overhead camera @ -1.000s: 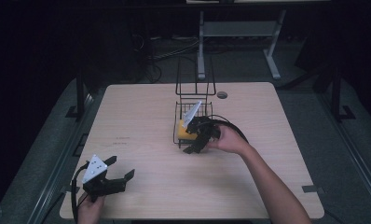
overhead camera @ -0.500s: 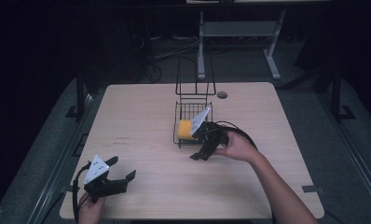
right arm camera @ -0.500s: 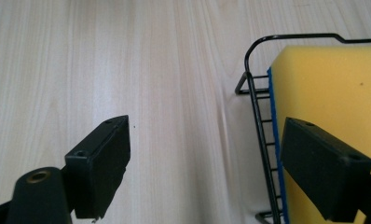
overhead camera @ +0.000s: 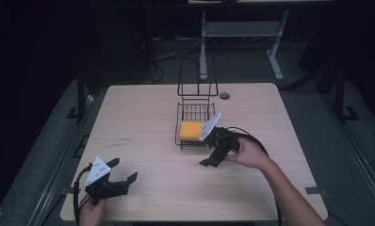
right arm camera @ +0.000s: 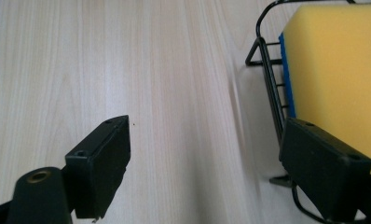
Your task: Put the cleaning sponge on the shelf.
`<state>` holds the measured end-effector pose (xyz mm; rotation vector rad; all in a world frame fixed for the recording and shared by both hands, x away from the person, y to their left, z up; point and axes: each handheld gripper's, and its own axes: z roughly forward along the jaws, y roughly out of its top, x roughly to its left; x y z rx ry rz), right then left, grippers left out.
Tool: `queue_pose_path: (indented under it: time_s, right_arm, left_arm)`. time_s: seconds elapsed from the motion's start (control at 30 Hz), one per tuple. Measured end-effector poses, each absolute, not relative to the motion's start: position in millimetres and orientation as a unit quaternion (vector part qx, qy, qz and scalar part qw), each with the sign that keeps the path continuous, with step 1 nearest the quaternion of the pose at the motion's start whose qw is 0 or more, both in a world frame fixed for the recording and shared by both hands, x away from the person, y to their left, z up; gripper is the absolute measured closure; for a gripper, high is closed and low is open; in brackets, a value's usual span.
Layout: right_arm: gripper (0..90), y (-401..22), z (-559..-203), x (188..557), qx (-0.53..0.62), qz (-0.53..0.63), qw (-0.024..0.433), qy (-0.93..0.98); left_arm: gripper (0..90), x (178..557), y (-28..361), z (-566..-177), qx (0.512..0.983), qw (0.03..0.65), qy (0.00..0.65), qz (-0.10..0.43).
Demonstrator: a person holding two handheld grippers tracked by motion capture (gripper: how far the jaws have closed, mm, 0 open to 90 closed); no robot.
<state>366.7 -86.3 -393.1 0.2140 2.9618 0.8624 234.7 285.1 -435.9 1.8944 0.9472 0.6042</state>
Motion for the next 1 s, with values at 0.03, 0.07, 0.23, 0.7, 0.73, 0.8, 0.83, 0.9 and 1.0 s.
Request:
queue_pose_path:
  time_s: [0.03,0.07,0.23,0.7,0.73,0.8,0.83,0.9,1.0]
  right_arm:
    - [16.2,-87,-393,366,0.07,0.279,0.025,0.958]
    - [16.2,-89,-393,365,0.068,0.28,0.025,0.957]
    - [16.3,-97,-394,361,0.073,0.276,0.027,0.958]
    - [16.2,-121,-398,352,0.091,0.271,0.028,0.958]
    - [16.2,-123,-399,351,0.091,0.271,0.027,0.958]
    - [16.2,-126,-399,350,0.094,0.27,0.026,0.958]
    - [16.2,-128,-400,349,0.097,0.269,0.027,0.958]
    - [16.2,-131,-401,348,0.099,0.27,0.027,0.957]
    - [16.2,-136,-405,345,0.104,0.266,0.026,0.958]
  left_arm:
    - [14.1,235,285,-436,0.766,0.453,0.385,0.244]
    - [14.1,235,285,-436,0.767,0.453,0.384,0.244]
    - [14.1,234,285,-436,0.767,0.452,0.383,0.245]
    - [14.1,234,285,-436,0.767,0.451,0.385,0.244]
    - [14.1,234,285,-436,0.767,0.451,0.385,0.244]
    - [14.1,234,285,-436,0.767,0.451,0.385,0.245]
    - [14.1,234,285,-436,0.767,0.451,0.385,0.245]
    - [14.1,234,285,-436,0.767,0.451,0.386,0.245]
    - [14.1,234,284,-437,0.767,0.45,0.385,0.245]
